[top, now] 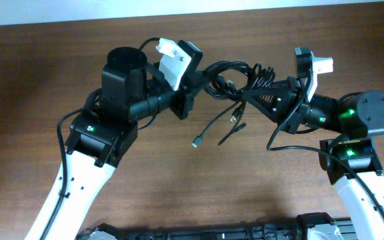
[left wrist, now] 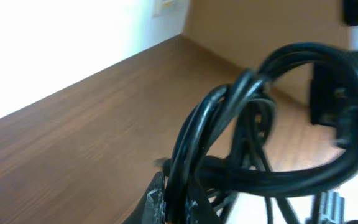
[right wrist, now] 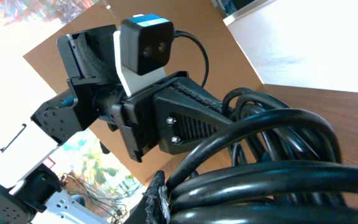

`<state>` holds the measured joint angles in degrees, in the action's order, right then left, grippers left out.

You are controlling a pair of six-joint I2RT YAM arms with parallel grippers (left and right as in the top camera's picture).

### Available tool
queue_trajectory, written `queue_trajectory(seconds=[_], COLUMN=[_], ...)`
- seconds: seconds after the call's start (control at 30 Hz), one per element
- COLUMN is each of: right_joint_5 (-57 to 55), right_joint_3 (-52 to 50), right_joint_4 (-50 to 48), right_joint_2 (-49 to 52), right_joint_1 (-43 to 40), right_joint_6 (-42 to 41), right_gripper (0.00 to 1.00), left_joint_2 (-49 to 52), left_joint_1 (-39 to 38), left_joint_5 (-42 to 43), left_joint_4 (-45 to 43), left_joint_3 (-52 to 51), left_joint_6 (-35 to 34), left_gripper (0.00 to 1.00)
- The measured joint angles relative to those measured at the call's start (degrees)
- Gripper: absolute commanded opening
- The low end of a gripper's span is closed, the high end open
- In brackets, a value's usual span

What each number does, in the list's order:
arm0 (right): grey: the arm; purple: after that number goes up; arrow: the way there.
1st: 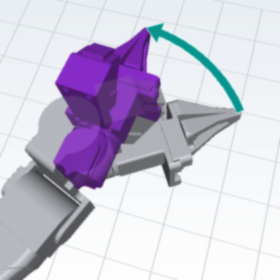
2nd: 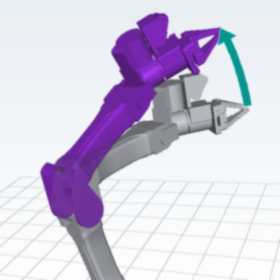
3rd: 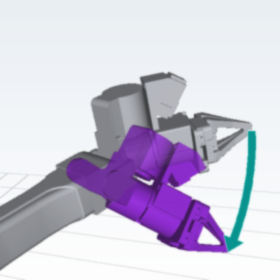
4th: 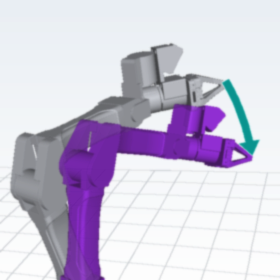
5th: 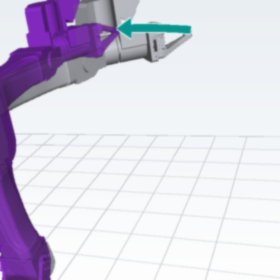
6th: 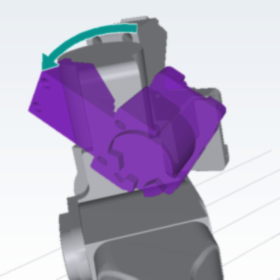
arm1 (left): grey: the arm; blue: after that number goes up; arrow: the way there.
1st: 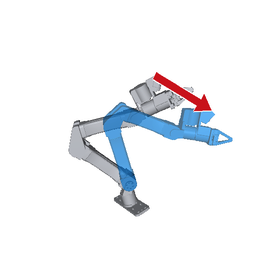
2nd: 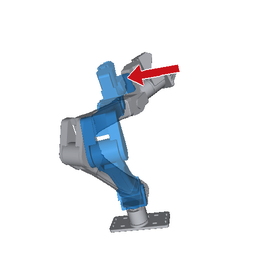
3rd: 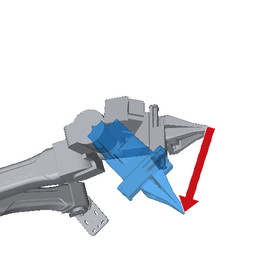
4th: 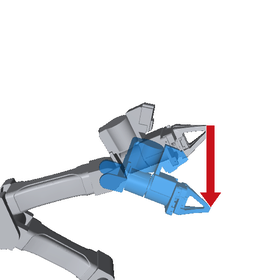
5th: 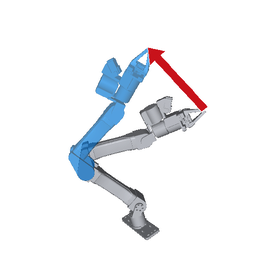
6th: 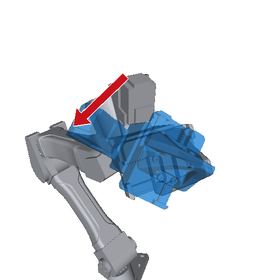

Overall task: Untangle cables
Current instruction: 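Open the right gripper and pull it away from the cable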

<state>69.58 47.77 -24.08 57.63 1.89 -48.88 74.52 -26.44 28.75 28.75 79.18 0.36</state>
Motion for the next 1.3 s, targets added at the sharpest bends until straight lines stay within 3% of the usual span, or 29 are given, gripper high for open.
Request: queue_trajectory(seconds=[0.63,0.67,0.8,0.9,1.0,1.3], right_joint_5=[3.87,3.89,4.15,4.72,5.09,5.14], right_joint_3=[-0.15,-0.15,-0.13,0.02,0.02,0.02], right_joint_4=[-6.86,-6.86,-7.26,-7.72,-7.69,-7.69], right_joint_2=[0.46,0.46,0.46,0.17,0.13,2.38], right_joint_1=[0.02,0.02,0.02,0.02,0.02,0.02], right_joint_6=[-7.54,-7.78,-7.8,-7.67,-7.82,-7.93], right_gripper=[0.05,0.07,0.43,0.59,0.64,0.65], left_joint_2=[-0.04,-0.04,-0.04,0.02,0.02,-1.7], left_joint_1=[0.92,0.92,0.92,1.09,1.46,1.51], left_joint_5=[-15.52,-15.93,-17.38,-19.19,-20.39,-20.44], left_joint_4=[1.27,1.25,1.18,0.72,-0.17,-1.11], left_joint_3=[0.02,0.02,0.02,0.0,0.0,0.0], left_joint_6=[2.23,2.23,2.45,3.06,3.1,3.1], left_gripper=[0.0,0.0,0.0,0.0,0.0,0.0])
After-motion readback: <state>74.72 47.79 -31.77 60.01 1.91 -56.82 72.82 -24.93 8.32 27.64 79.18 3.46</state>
